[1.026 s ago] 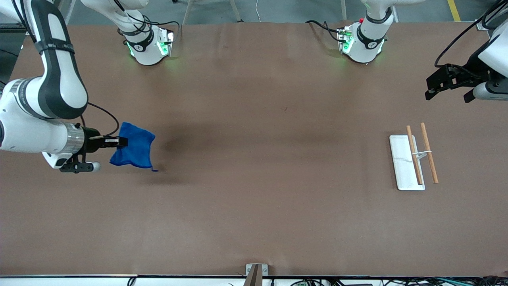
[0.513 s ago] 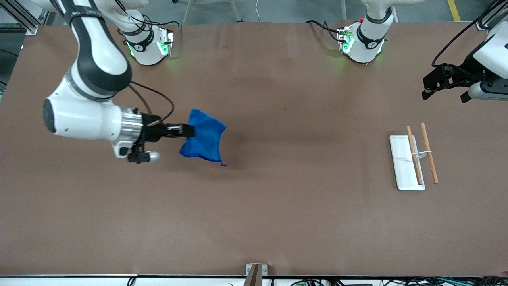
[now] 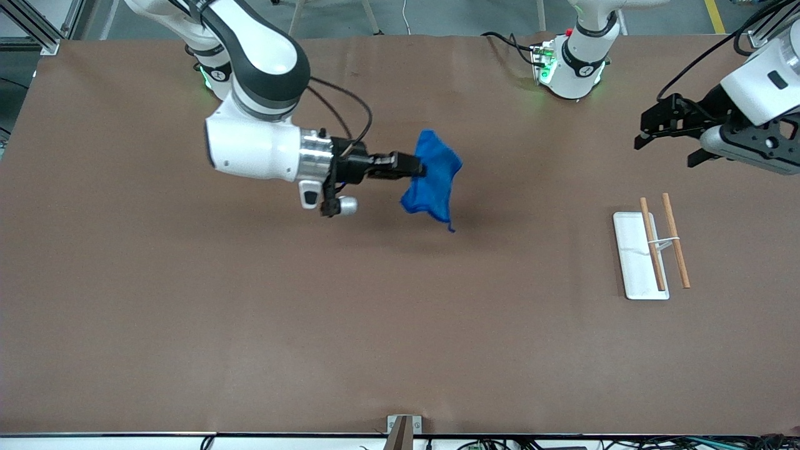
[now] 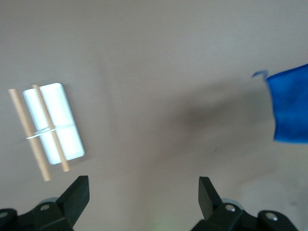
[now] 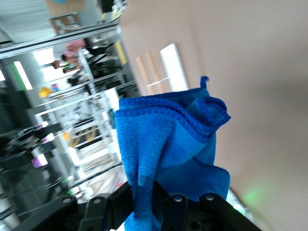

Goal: Right arm passes towel to left arm to hang
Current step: 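Lift the blue towel with the right gripper toward the table middle, then raise the towel with the right gripper while the left gripper approaches it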

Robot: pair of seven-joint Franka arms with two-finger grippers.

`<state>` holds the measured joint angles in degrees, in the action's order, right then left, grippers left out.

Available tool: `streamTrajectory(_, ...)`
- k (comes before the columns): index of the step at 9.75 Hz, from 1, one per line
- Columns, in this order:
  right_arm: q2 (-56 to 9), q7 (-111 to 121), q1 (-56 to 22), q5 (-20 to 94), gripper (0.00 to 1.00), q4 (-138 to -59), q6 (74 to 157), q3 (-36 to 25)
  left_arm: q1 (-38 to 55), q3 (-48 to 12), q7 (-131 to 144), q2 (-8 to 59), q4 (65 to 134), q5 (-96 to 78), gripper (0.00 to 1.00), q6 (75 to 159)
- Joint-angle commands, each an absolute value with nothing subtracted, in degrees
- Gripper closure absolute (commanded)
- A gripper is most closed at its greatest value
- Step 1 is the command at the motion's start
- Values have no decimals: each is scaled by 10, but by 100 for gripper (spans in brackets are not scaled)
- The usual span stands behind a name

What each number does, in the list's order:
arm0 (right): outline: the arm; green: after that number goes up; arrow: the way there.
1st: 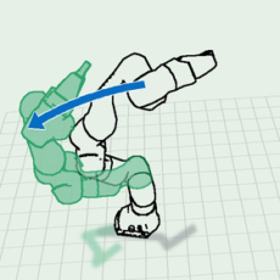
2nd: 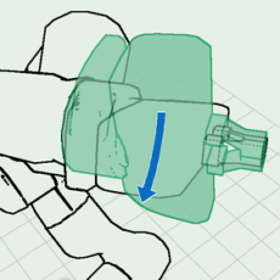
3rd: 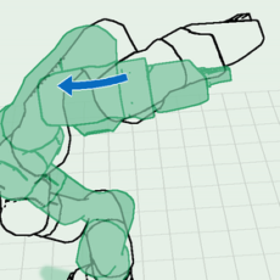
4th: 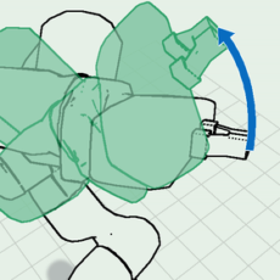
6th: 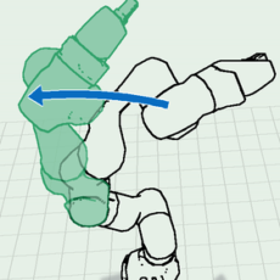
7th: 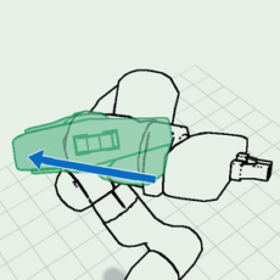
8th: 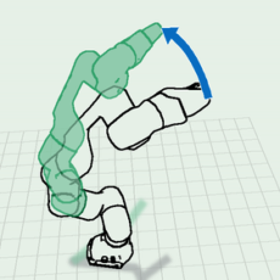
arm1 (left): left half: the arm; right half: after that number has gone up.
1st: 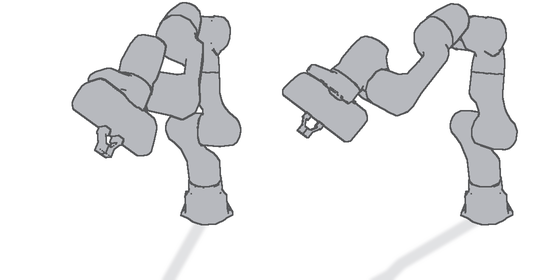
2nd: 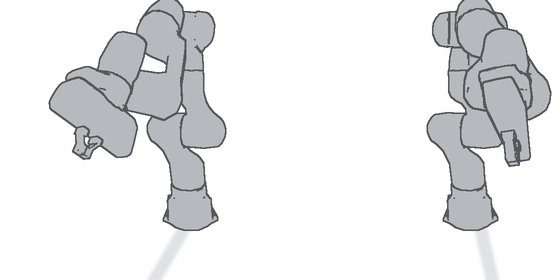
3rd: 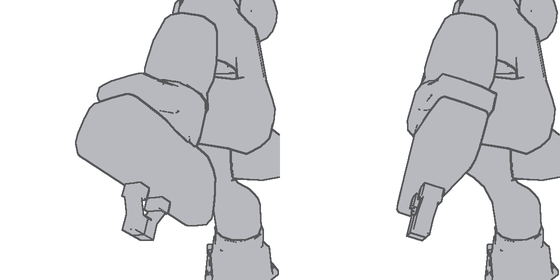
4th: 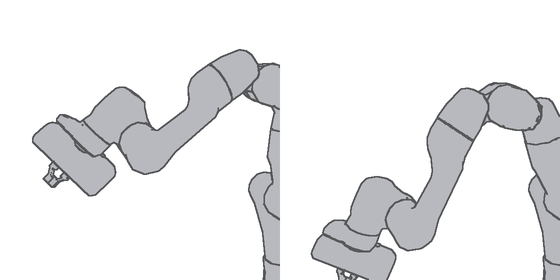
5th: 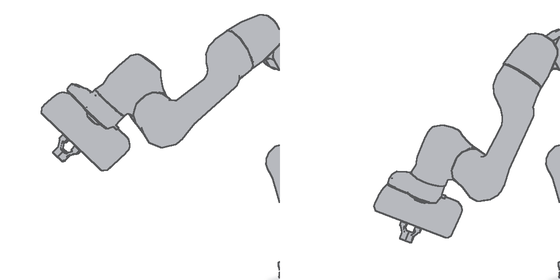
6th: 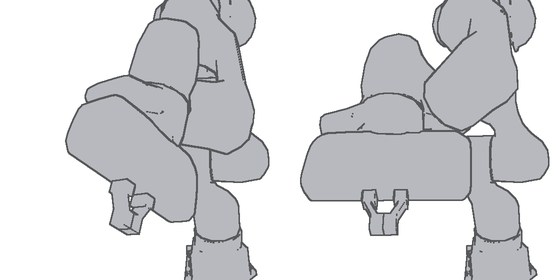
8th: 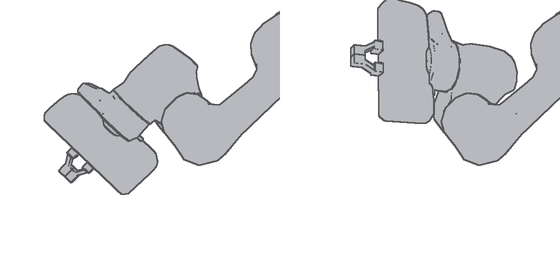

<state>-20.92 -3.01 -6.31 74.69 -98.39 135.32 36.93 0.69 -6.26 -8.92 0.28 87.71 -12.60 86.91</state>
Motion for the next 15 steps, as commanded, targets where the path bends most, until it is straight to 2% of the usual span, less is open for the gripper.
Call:
streamTrajectory(1, -221, 74, -61, 892, 99, -990, 1354, 402, 10, -65, -102, 25, 896, -157, 0, 866)
streamTrajectory(3, -242, 209, -82, 1033, 99, -990, 1348, 403, 11, -69, -119, 41, 938, -226, 1, 867)
streamTrajectory(5, -286, 371, -95, 1150, 99, -990, 1284, 404, 10, -71, -148, 50, 967, -308, 0, 869)
streamTrajectory(7, -318, 429, -99, 1180, 99, -989, 1246, 405, 11, -75, -156, 56, 995, -344, 1, 872)
streamTrajectory(13, -319, 440, -98, 1242, 99, -968, 1245, 445, -11, -74, -292, 72, 1114, -499, 1, 860)
streamTrajectory(15, -318, 443, -98, 1257, 99, -955, 1246, 453, -32, -72, -349, 101, 1124, -568, 1, 808)
